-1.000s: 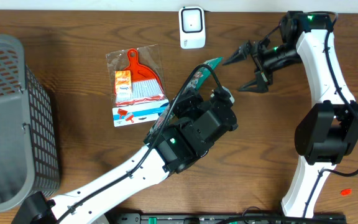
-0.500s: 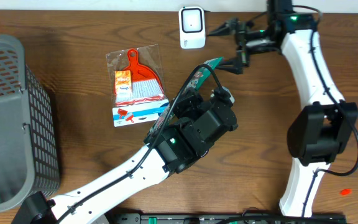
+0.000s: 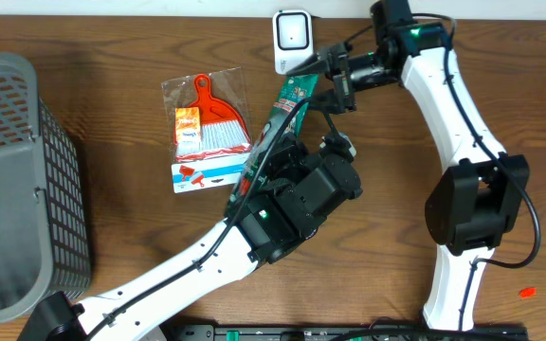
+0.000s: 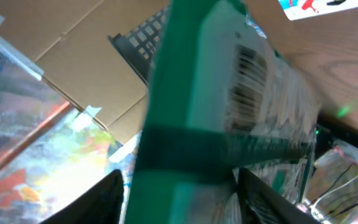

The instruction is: Scan the item barcode

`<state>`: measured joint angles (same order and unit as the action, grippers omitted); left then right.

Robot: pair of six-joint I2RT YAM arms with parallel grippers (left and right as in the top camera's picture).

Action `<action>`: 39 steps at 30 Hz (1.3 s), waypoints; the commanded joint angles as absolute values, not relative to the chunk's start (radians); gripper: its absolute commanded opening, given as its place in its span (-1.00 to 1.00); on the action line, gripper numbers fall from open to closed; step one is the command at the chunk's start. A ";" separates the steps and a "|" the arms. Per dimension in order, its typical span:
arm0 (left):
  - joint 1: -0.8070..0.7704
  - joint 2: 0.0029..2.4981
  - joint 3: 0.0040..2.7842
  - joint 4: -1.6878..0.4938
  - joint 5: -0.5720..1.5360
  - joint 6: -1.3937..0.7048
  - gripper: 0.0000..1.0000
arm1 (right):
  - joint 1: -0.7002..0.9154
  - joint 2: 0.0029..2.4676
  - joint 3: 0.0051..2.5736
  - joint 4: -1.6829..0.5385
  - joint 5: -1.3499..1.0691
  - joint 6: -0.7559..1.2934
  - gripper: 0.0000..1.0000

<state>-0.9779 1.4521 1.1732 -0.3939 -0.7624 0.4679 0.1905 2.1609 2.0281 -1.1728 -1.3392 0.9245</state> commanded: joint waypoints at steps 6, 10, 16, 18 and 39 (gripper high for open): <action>-0.979 1.448 1.191 -0.403 -0.772 0.447 -0.85 | 0.133 2.153 2.042 -1.267 -1.385 0.763 -0.41; -0.979 1.448 1.191 -0.403 -0.772 0.447 -0.86 | 0.132 2.153 2.042 -1.315 -1.377 0.715 -0.69; -0.979 1.448 1.191 -0.404 -0.772 0.447 -0.86 | 0.133 2.153 2.042 -1.370 -1.359 0.655 -0.97; -0.979 1.448 1.192 -0.404 -0.772 0.447 -0.86 | 0.132 2.153 2.042 -1.389 -1.350 0.634 -0.97; -0.978 1.448 1.191 -0.419 -0.772 0.447 -0.85 | 0.139 2.153 2.042 -1.308 -1.247 0.347 -0.85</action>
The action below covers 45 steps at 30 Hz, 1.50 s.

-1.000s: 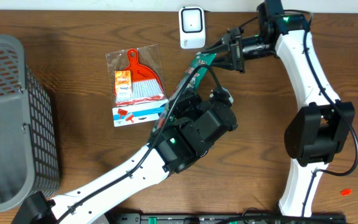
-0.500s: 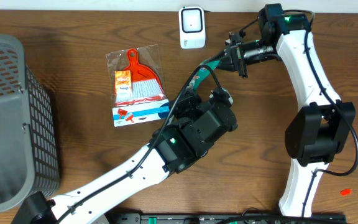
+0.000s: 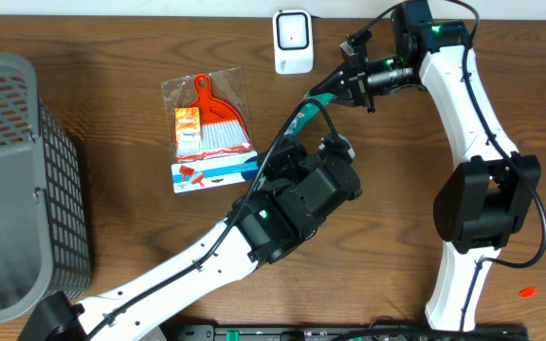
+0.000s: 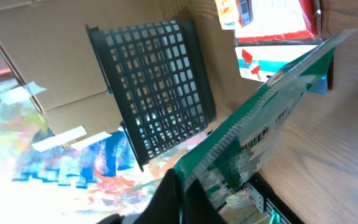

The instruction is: Scan the item barcode

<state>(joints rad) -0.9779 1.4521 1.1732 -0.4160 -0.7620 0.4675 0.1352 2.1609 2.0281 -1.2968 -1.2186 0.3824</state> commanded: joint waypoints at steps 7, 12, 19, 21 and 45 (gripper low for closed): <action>-0.978 1.448 1.191 -0.419 -0.772 0.447 -0.85 | 0.158 2.153 2.042 -1.355 -1.299 0.346 -0.04; -0.978 1.448 1.191 -0.419 -0.772 0.447 -0.85 | 0.167 2.153 2.042 -1.354 -1.375 0.343 0.22; -0.978 1.448 1.191 -0.419 -0.772 0.443 -0.85 | 0.192 2.153 2.042 -1.356 -1.387 0.344 0.17; -0.978 1.448 1.191 -0.419 -0.772 0.443 -0.85 | 0.204 2.153 2.042 -1.362 -1.390 0.343 0.17; -0.978 1.448 1.190 -0.426 -0.814 0.440 -0.85 | 0.233 2.153 2.042 -1.378 -1.246 0.281 -0.97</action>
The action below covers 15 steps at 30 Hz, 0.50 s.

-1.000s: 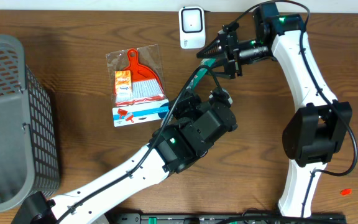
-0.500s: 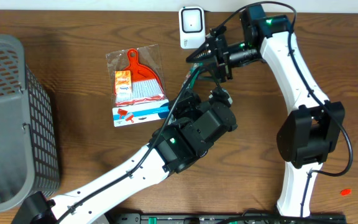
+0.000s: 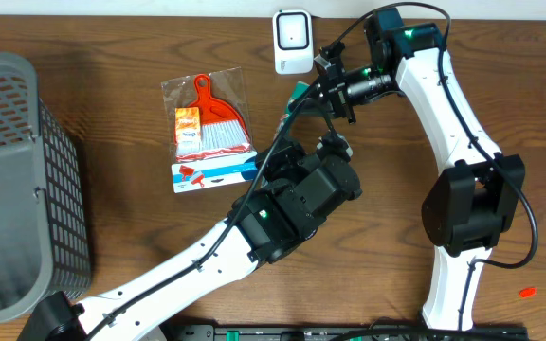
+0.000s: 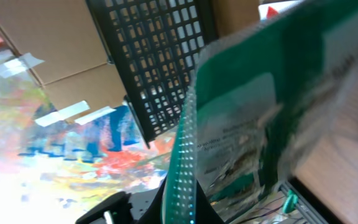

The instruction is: Scan the item barcode

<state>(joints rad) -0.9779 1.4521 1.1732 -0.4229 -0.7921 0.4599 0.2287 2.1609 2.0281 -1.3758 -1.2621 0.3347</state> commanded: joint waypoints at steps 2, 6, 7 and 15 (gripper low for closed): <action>-0.978 1.448 1.190 -0.426 -0.814 0.440 -0.85 | 0.233 2.153 2.042 -1.377 -1.246 0.260 -0.97; -0.978 1.448 1.190 -0.438 -0.814 0.434 -0.83 | 0.223 2.153 2.042 -1.321 -1.210 0.228 -0.97; -0.978 1.448 1.190 -0.450 -0.814 0.421 -0.80 | 0.218 2.153 2.042 -1.298 -1.183 0.230 -0.97; -0.978 1.448 1.190 -0.595 -0.816 0.193 -0.49 | 0.173 2.153 2.042 -1.182 -1.123 0.309 -0.97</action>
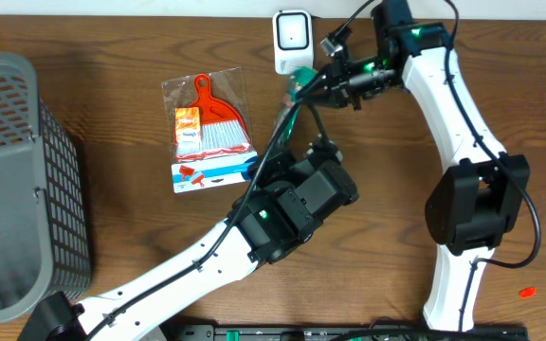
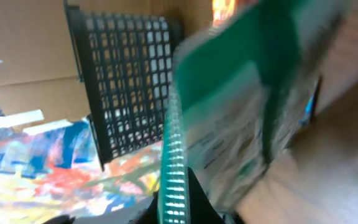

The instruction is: Scan the item barcode

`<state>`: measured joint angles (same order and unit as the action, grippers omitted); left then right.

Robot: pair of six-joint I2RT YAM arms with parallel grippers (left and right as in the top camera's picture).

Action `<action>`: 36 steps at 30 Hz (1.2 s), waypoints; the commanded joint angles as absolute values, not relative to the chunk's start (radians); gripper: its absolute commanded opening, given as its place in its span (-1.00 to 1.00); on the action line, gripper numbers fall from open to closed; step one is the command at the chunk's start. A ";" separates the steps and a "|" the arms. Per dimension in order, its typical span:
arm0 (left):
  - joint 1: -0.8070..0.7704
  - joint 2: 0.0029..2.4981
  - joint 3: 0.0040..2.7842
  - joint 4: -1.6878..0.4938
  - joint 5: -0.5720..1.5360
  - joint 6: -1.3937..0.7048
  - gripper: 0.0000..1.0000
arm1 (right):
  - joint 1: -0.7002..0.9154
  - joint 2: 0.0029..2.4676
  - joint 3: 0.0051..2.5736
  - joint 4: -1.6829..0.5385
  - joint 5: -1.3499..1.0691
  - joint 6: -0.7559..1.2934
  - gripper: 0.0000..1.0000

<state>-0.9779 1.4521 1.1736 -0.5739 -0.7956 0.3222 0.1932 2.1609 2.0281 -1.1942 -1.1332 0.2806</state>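
The green flat packet [image 1: 296, 87] hangs just below the white scanner [image 1: 292, 40] at the table's far edge. My right gripper [image 1: 317, 81] is shut on the packet's edge. In the right wrist view the green packet [image 2: 247, 93] fills the middle, blurred. Its ribbed sealed edge runs down between my right gripper [image 2: 176, 211] and its dark fingers [image 2: 197, 208]. No barcode can be made out there. My left gripper [image 1: 327, 148] sits below the packet in mid-table; its fingers are too dark to read.
A red dustpan-and-brush pack [image 1: 207, 128] lies left of the scanner. A grey mesh basket [image 1: 17, 189] fills the left side and shows as a dark grid basket [image 2: 129, 81] in the wrist view. A red item lies at the right edge.
My right gripper has shifted a little up and left with the packet, bringing it closer under the scanner. The left arm has edged slightly left.
At first the packet stretched from below the scanner toward the left arm, its barcode facing the right wrist camera. Then my right gripper held it farther right, away from the scanner. Later it was back near the scanner, and now it is just below it.
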 commanded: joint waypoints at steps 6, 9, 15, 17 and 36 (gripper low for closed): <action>-0.978 1.448 1.190 -0.663 -0.659 -0.049 -0.07 | 0.163 2.153 2.042 -1.135 -1.127 0.363 -0.97; -0.978 1.448 1.190 -0.657 -0.521 -0.188 0.15 | 0.163 2.153 2.042 -1.123 -1.135 0.370 -0.97; -0.961 1.448 1.190 -0.670 -0.427 -0.512 0.21 | 0.150 2.153 2.042 -1.116 -1.134 0.389 -0.97; -0.939 1.448 1.190 -0.685 -0.379 -0.576 0.22 | 0.144 2.153 2.042 -1.117 -1.134 0.389 -0.97; -0.860 1.449 0.966 -0.436 -0.221 -0.637 0.30 | 0.089 2.153 2.042 -1.118 -1.135 0.389 -0.97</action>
<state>-0.8646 1.4513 1.0187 -0.4587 -0.2455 -0.6327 0.0895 2.1609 2.0281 -1.1175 -1.1172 0.3832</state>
